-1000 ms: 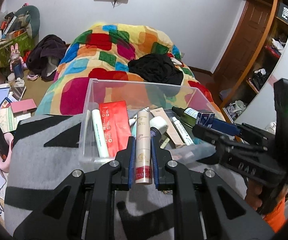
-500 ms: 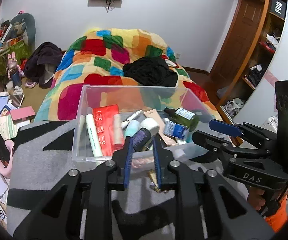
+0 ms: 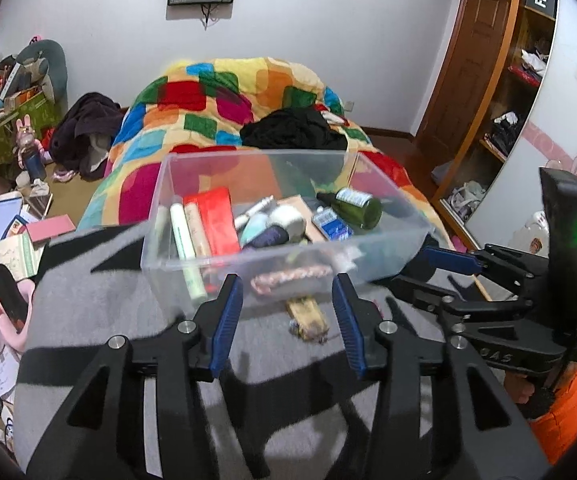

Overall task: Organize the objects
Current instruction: 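Drop the spray can into the box with the left gripper while the right gripper drops the Max box, then grasp the gold tin with the left gripper while the right gripper grasps the pink hair clip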

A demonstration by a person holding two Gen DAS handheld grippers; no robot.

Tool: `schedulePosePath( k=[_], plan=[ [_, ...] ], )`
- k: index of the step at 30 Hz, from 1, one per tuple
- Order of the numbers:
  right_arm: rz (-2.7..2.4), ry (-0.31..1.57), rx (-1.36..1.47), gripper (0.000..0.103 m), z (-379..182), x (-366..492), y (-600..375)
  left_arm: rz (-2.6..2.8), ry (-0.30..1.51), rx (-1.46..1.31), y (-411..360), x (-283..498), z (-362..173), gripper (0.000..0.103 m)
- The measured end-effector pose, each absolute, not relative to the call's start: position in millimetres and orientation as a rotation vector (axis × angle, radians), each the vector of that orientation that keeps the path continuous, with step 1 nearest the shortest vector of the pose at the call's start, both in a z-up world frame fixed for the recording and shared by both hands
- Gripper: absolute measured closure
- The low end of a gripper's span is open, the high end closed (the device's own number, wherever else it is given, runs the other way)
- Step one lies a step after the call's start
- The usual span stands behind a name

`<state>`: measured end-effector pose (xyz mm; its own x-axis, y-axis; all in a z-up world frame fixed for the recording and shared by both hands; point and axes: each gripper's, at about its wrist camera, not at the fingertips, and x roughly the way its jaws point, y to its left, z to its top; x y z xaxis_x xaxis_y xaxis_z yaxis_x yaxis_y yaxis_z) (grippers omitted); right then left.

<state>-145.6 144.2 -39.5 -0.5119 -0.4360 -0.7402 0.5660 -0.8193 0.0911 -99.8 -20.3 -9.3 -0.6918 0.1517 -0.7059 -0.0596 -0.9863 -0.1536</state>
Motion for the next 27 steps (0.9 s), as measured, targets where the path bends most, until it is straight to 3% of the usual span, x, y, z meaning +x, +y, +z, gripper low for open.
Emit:
schedulePosePath(
  k=[7,10,12,13,27],
  plan=[
    [-2.251,0.272,1.211,0.052,-79,-154,124,2.745,-0.212,-1.289,-24,-99,-36,0.054],
    [-2.243,0.317,1.233,0.061,-89,-154,119,2.726,-0.224,-1.329,-25,-102,-45,0.054],
    [-2.245,0.335,1.212,0.076,-88,-151,120,2.720,-0.223,-1.344,-23,-105,-49,0.054],
    [-2.243,0.330,1.213,0.078,-87,-150,122,2.716,-0.225,-1.349,-22,-106,-50,0.054],
    [-2.395,0.060,1.136,0.078,-50,-153,197,2.649,-0.142,-1.461,10,-133,-67,0.051]
  ],
)
